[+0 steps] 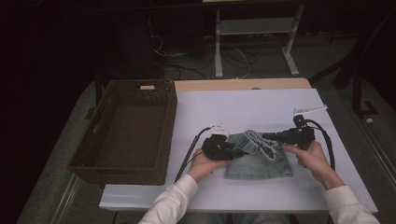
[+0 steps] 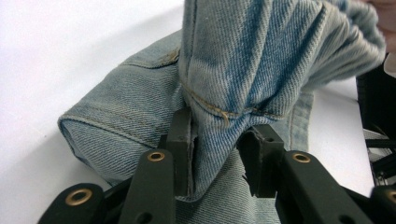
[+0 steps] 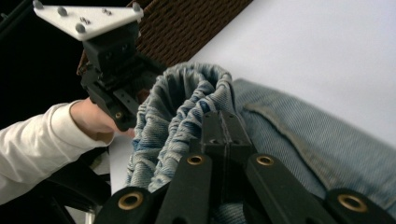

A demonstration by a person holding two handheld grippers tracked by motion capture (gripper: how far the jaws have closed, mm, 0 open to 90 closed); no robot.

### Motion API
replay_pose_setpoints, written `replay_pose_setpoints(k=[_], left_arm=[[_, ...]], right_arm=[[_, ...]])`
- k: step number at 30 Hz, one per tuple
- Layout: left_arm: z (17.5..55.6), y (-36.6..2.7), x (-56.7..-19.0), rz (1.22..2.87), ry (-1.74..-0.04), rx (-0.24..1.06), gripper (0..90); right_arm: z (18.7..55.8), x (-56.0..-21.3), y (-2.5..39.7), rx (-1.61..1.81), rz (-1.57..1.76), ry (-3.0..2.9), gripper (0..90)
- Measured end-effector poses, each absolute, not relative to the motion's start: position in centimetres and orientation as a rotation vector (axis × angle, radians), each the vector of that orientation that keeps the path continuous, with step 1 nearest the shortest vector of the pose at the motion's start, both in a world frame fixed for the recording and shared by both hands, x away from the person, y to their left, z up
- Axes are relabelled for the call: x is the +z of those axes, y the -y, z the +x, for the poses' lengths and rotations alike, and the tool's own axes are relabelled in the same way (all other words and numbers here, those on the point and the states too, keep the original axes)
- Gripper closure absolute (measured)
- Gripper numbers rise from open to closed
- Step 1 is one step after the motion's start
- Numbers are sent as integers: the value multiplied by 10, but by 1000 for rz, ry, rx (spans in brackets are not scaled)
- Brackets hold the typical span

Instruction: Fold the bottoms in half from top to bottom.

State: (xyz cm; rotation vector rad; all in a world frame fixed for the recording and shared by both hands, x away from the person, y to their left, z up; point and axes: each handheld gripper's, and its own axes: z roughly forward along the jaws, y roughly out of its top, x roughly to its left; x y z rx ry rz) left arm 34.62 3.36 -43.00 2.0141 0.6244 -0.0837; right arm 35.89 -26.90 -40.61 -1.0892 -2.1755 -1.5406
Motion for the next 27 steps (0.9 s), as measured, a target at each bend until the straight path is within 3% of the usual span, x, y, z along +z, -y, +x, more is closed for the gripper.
replay_pose_setpoints(k=[6, 9, 20, 27], left_arm=[[344, -33, -421, 2056, -606, -83, 564], [342, -37, -418, 2091, -628, -98, 439], [339, -62, -419, 2043, -694, -217, 362], [336, -73, -424, 2008, -737, -254, 366]], right_arm=[[347, -411, 274, -1539, -1122, 2156, 890], [343, -411, 277, -1550, -1134, 2146, 889], [333, -411, 274, -1554, -1150, 2145, 889], [331, -409, 263, -1550, -1119, 2172, 889]])
